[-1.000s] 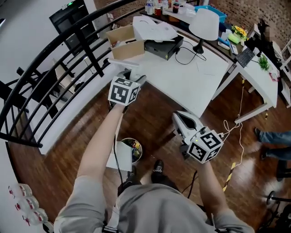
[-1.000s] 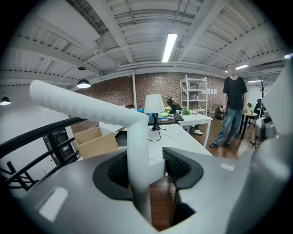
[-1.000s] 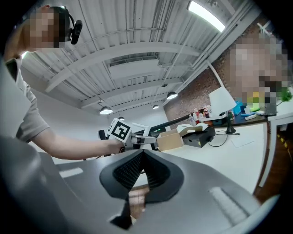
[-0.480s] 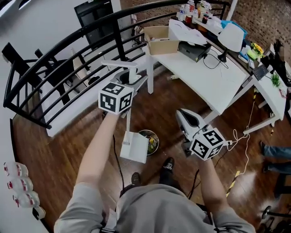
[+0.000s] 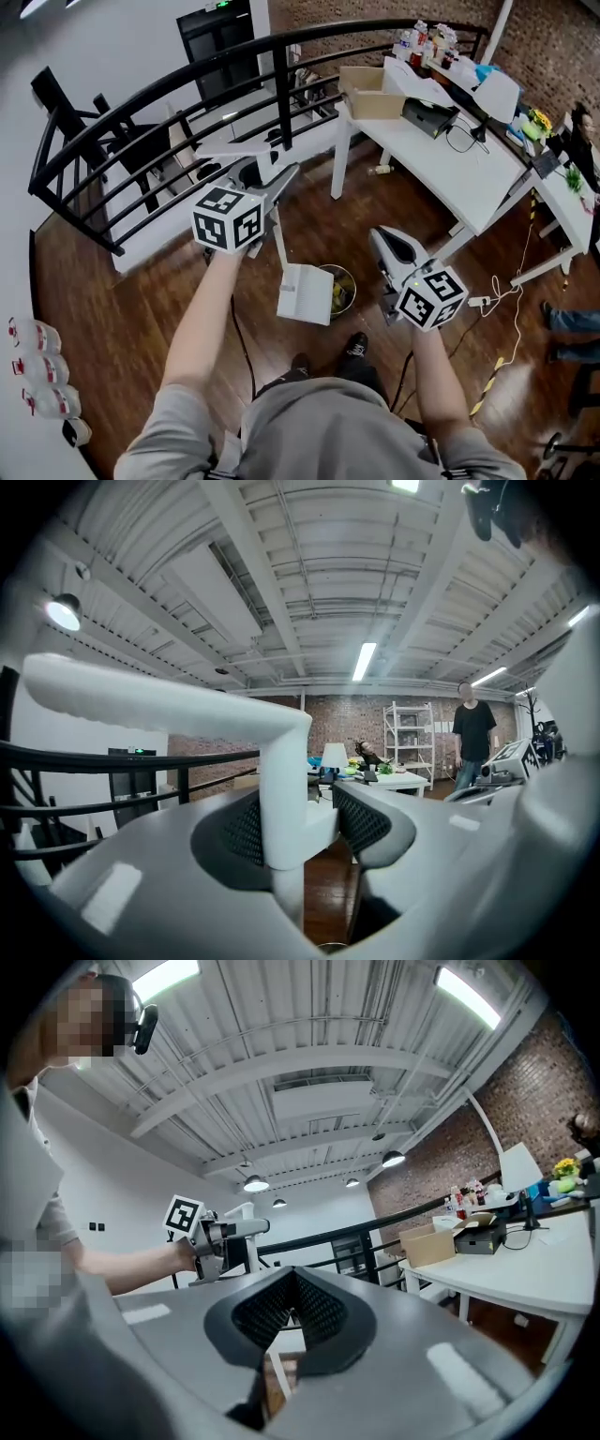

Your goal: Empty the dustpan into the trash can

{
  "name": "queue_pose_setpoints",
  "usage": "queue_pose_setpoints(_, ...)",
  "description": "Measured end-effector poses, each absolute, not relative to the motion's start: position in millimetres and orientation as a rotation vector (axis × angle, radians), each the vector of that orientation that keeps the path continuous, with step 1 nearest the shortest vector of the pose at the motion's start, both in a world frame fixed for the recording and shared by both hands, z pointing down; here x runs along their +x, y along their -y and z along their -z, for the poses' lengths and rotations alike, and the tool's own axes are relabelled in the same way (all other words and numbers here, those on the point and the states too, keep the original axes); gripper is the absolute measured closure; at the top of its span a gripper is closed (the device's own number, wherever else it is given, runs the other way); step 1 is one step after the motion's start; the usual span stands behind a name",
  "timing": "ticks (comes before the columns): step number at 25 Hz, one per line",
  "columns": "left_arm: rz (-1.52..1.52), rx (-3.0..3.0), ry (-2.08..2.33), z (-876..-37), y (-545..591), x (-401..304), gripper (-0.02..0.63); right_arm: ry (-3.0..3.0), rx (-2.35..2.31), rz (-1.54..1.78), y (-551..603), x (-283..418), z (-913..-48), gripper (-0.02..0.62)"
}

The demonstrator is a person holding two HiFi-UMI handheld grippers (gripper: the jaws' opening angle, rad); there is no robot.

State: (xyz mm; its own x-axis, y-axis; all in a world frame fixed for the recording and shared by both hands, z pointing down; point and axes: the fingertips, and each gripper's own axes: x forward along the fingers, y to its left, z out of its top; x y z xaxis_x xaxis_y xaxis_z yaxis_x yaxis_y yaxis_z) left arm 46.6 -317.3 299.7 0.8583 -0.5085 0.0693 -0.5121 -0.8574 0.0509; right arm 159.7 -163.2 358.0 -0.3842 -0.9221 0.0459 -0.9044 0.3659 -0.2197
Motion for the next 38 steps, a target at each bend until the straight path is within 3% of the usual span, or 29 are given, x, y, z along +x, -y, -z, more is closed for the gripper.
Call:
queue_pose_setpoints(11,0.115,2.944,1.103,-231,307,-73,0.408,-2.686,-1.508,0.267,196,77,-338,0.595)
queue_pose_setpoints(18,0.119,2.883,1.292,-233,318,-121,0.408,-2.737,-1.446,0.301,207,52,-349,0.595)
queue_pose_setpoints(26,0.057,2.785,1.404,-288,317,-165,0.408,-2.781,-1.388,0.372,214,28,-371,0.595)
queue_pose_setpoints(38,-0.104,2.620,1.372,-464,309,-193,0.408,-2.847,-1.355,0.478,222,-7,-413,0.595)
